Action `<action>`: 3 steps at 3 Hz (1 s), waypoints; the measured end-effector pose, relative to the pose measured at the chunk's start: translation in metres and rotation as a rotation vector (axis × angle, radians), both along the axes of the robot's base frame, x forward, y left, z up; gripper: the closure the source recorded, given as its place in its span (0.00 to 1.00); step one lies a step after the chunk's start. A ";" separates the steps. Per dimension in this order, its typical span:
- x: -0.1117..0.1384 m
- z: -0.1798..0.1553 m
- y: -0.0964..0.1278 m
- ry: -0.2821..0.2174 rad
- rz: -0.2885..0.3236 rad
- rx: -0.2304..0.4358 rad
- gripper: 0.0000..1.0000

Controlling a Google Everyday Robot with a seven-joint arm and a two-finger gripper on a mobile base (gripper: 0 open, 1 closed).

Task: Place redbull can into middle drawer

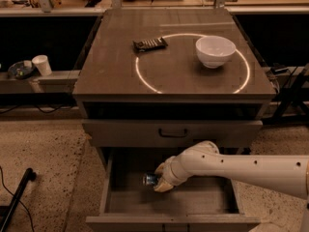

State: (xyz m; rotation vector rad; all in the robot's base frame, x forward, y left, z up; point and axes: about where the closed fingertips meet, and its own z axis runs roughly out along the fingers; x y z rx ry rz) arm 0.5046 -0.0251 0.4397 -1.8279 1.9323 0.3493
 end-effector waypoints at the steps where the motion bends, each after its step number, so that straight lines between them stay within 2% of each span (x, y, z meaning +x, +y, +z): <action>1: 0.000 -0.035 -0.001 -0.054 0.043 0.073 0.73; 2: -0.005 -0.042 0.001 -0.055 0.067 0.073 0.50; 3: -0.005 -0.041 0.001 -0.055 0.065 0.072 0.27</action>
Offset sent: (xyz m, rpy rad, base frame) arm -0.0003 -0.0007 -0.0315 0.0654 -0.0492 0.0387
